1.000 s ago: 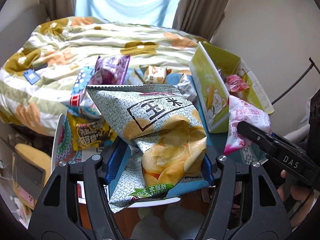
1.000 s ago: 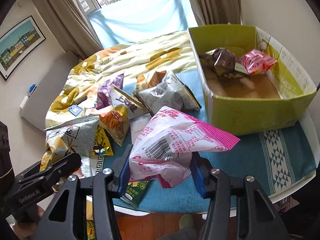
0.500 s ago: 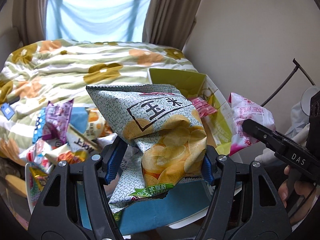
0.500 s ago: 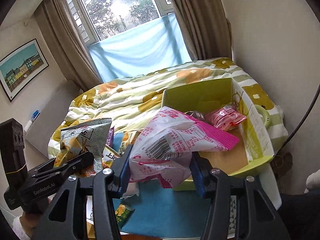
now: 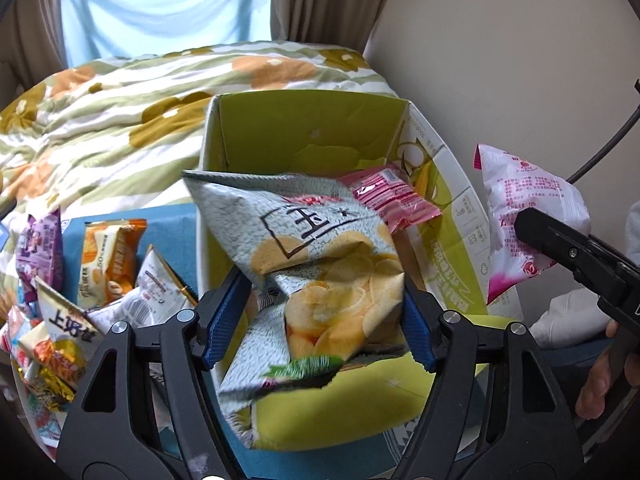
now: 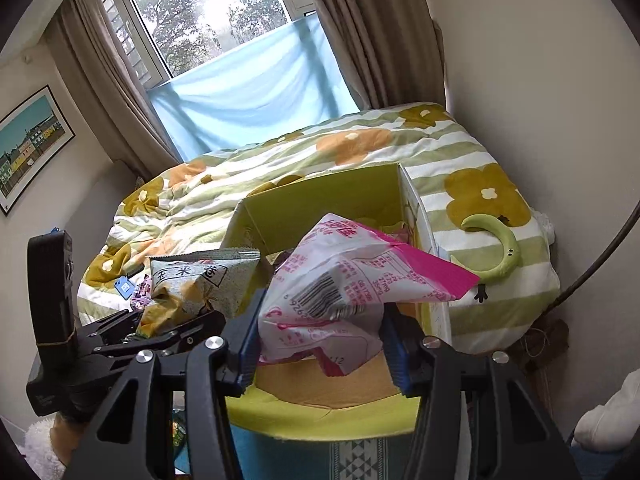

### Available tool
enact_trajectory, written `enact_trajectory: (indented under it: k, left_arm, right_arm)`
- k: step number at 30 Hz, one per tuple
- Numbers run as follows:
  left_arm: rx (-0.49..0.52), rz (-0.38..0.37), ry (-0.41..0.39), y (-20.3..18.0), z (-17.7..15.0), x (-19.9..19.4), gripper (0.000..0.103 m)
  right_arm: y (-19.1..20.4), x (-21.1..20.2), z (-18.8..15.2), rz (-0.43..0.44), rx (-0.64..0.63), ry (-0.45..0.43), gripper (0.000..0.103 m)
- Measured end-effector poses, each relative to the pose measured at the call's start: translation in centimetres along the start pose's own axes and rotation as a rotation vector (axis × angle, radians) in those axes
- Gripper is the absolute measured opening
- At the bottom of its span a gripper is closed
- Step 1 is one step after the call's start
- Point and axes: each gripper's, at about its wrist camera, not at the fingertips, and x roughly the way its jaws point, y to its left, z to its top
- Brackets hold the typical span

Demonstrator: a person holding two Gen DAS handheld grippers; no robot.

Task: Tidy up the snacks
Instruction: 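Carry both bags into the cardboard box and open both tools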

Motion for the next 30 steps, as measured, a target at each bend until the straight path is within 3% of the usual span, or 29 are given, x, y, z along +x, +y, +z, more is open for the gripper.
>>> enact_trajectory:
  k: [1,3,11,18,25,26,27,28,30]
  left_arm:
    - [-0.004,0.018,0.002,-0.2,-0.2,0.3,0.085]
    - [-0.021,0.047,-0.003,-0.3,-0.4,0.7,0.095]
    - [-0.104,0.096,-0.007,1.2,-2.0,-0.1,0.095]
    - [-0.142,0.146,-0.043,2.0,-2.5,-2.3,0.095]
    - [-0.159,0.179,-0.049,2.4,-3.8,-3.9,0.095]
    - [-0.164,0.178,-0.050,2.5,-4.0,-4.1,0.095]
    - [-0.167,0.178,-0.050,2.6,-4.4,-4.2,0.095]
    - [-0.168,0.179,-0.047,2.7,-4.7,-4.3,0.095]
    - [-0.173,0.181,-0.044,2.9,-5.2,-4.3,0.095]
  right_arm:
    - [-0.4,0.4,0.1,0.002,-0.006,0.007,0.048]
    - [-1.3,1.3,0.4,0.008,-0.018,0.022,0.048]
    - [-3.1,4.2,0.3,0.028,-0.098,0.092,0.048]
    - [-2.2,6.3,-0.8,0.051,-0.185,0.179,0.048]
    - [-2.4,7.7,-1.0,0.064,-0.169,0.211,0.051]
    - [-2.4,7.8,-1.1,0.069,-0.164,0.215,0.052]
    - [-2.5,7.8,-1.2,0.075,-0.158,0.215,0.061]
    - [-2.6,7.7,-1.3,0.077,-0.153,0.204,0.076]
    - [-2.6,7.2,-1.5,0.071,-0.147,0.178,0.092]
